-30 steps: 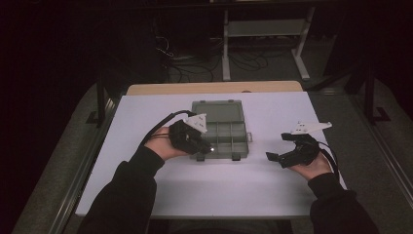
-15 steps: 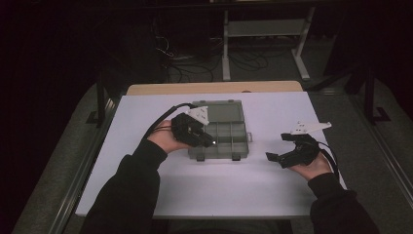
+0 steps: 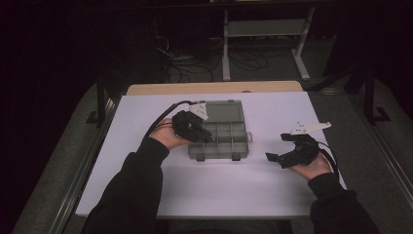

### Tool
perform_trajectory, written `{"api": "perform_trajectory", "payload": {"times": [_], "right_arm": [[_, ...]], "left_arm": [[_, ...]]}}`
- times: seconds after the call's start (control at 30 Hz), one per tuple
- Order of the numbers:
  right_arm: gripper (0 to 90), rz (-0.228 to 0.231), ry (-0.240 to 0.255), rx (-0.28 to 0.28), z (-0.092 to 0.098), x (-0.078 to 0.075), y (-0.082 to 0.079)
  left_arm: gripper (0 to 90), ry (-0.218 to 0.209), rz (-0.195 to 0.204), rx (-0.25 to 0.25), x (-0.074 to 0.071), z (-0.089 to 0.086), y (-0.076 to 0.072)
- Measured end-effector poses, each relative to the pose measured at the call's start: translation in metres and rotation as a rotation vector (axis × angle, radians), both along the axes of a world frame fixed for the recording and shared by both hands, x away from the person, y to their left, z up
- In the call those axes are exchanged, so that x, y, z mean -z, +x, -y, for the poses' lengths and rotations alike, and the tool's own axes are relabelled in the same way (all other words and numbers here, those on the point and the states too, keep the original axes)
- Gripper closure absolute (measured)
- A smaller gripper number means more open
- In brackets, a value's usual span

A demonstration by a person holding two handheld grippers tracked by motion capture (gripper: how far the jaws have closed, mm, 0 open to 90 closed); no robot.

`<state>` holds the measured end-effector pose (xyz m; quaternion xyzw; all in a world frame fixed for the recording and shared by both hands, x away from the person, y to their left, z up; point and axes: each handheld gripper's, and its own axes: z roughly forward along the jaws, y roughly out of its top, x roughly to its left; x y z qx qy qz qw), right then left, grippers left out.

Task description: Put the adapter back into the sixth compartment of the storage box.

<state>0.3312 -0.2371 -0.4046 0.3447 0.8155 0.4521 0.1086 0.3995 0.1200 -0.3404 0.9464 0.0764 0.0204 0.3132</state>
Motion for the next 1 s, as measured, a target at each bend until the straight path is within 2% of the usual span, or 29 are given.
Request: {"api": "perform_trajectory", "payload": {"times": [0.5,0.6,0.63,0.9,1.0], "right_arm": [[0.0,-0.001,-0.004,-0.005,0.0,0.0,0.0],[0.0,-0.001,-0.004,-0.006,0.0,0.0,0.0],[0.0,-0.003,-0.006,-0.004,0.0,0.0,0.0],[0.0,-0.003,-0.006,-0.004,0.001,0.001,0.0],[0.0,-0.002,-0.005,-0.004,0.001,0.001,0.0]], "left_arm": [[76.3,-0.011,-0.026,-0.039,0.021,-0.001,0.011],[76.4,-0.007,-0.027,-0.044,0.024,-0.002,0.012],[76.3,-0.002,-0.04,-0.051,0.03,-0.002,0.014],[76.3,-0.003,-0.052,-0.063,0.038,-0.003,0.017],[76.3,0.002,-0.063,-0.068,0.045,-0.001,0.019]]}}
